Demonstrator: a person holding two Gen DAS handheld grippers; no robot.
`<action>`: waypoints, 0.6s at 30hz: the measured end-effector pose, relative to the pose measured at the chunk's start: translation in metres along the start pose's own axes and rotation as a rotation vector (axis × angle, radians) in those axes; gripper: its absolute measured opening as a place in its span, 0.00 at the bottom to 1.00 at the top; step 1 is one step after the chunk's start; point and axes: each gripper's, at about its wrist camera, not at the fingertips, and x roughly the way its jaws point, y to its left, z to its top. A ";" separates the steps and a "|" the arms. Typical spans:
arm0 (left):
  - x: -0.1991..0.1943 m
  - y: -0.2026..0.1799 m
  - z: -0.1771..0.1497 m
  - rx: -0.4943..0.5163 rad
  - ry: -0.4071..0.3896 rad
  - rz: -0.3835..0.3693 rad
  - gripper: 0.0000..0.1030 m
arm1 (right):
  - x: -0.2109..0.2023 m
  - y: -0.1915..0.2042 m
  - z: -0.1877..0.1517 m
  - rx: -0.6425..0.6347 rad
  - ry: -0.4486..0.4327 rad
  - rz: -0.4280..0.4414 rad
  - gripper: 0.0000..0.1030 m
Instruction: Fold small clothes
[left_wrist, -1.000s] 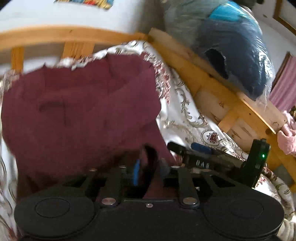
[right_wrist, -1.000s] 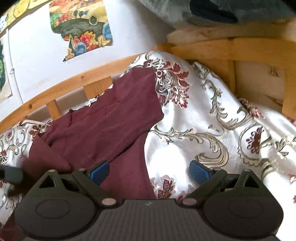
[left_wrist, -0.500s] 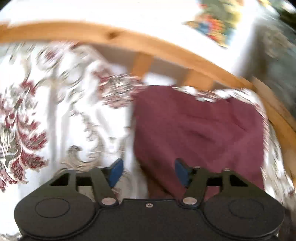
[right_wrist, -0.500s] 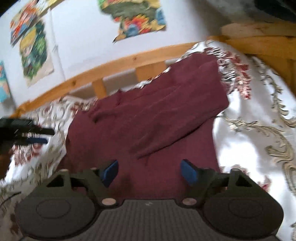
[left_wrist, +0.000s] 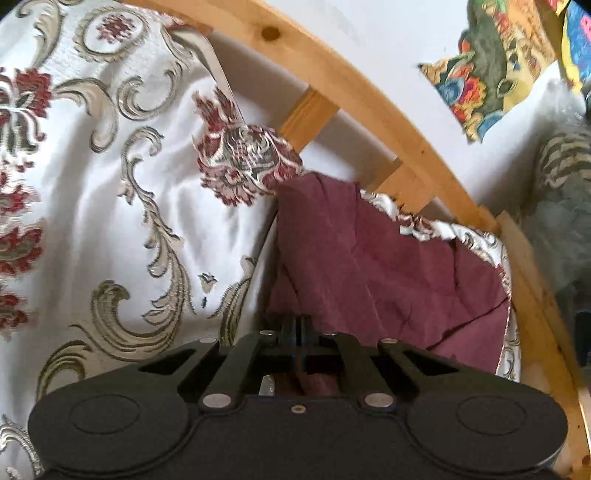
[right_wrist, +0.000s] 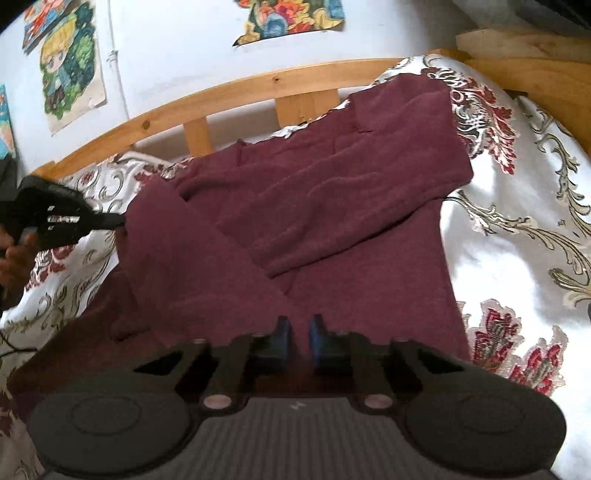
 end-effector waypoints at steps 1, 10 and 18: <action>-0.006 0.004 -0.001 -0.028 -0.024 -0.009 0.00 | -0.001 -0.001 0.000 0.009 -0.003 -0.002 0.07; -0.013 0.045 -0.001 -0.251 -0.056 0.078 0.03 | 0.001 0.015 -0.002 -0.083 0.003 0.006 0.06; -0.013 0.005 0.022 0.039 -0.096 0.119 0.54 | -0.002 0.016 -0.002 -0.086 -0.007 0.024 0.10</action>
